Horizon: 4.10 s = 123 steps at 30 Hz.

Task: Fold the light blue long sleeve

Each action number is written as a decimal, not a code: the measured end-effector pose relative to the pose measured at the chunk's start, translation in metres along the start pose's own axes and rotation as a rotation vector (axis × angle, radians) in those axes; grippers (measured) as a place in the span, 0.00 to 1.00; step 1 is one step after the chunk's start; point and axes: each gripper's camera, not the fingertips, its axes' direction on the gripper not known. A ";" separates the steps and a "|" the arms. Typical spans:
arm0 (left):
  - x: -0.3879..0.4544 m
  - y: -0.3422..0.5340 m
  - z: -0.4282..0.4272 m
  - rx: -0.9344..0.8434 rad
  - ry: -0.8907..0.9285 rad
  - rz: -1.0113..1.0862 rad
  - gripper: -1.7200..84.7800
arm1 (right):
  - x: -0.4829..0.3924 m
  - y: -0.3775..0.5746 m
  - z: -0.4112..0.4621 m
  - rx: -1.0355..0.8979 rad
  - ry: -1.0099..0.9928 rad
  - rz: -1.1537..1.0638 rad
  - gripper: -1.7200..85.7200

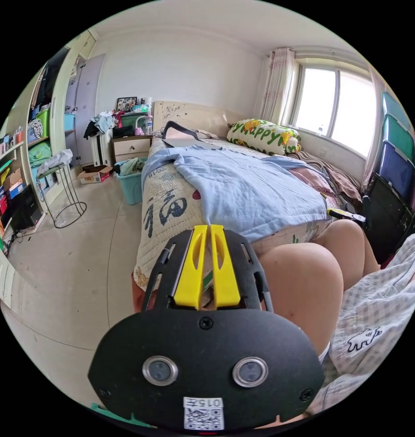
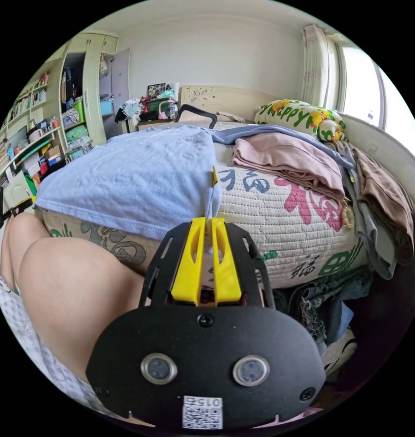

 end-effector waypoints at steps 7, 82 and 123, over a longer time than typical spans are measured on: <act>-0.001 0.005 0.002 0.000 -0.042 -0.009 0.03 | 0.018 -0.004 -0.011 0.007 -0.058 0.019 0.04; 0.707 -0.518 0.668 -0.595 0.728 0.593 0.15 | 0.454 -0.181 -0.030 0.615 -0.018 0.693 0.03; 0.615 -0.497 0.599 -0.530 0.788 0.912 0.07 | 0.436 -0.143 0.005 0.707 -0.157 0.673 0.03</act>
